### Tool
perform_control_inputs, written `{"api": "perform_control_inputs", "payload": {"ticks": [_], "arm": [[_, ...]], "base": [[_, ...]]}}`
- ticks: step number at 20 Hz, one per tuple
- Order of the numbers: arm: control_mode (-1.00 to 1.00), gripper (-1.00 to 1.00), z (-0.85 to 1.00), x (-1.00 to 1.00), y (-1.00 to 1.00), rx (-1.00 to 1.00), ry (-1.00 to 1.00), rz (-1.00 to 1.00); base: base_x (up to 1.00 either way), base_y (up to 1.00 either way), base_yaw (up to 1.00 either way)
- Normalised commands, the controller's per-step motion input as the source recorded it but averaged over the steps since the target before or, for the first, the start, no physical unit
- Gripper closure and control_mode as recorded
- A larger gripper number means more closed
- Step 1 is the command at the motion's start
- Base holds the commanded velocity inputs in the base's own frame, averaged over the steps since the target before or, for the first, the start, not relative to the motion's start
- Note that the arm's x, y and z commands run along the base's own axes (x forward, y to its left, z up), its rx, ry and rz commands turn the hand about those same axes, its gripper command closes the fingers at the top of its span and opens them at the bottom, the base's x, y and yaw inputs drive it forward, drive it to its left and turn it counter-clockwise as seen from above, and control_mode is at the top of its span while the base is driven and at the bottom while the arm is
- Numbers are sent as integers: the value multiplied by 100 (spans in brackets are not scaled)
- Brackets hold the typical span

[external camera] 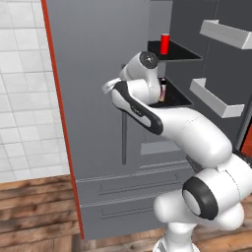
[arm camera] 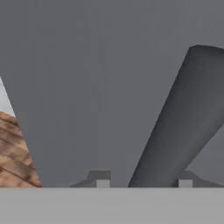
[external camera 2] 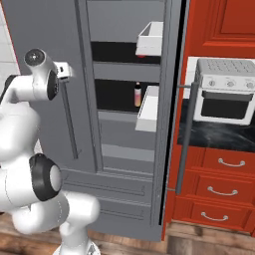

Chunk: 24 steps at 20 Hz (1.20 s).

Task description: Open the fridge, grab two sodas, and place both sodas inside the bowl with ice on the dining counter.

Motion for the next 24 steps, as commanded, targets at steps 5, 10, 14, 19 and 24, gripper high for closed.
{"api": "perform_control_inputs", "payload": {"ticks": [5, 10, 14, 19, 24], "arm": [[-100, 100, 0, -83, 65, -4, 0, 33], [-100, 100, 0, -100, 76, -6, 0, 16], [-100, 100, 0, -100, 81, -5, 0, 6], [-100, -100, 5, -100, 69, -4, 0, 2], [-100, -100, 16, -79, -38, 0, -2, -2]], "base": [[0, 0, 0], [0, 0, 0], [0, 0, 0], [0, 0, 0], [0, 0, 0]]}}
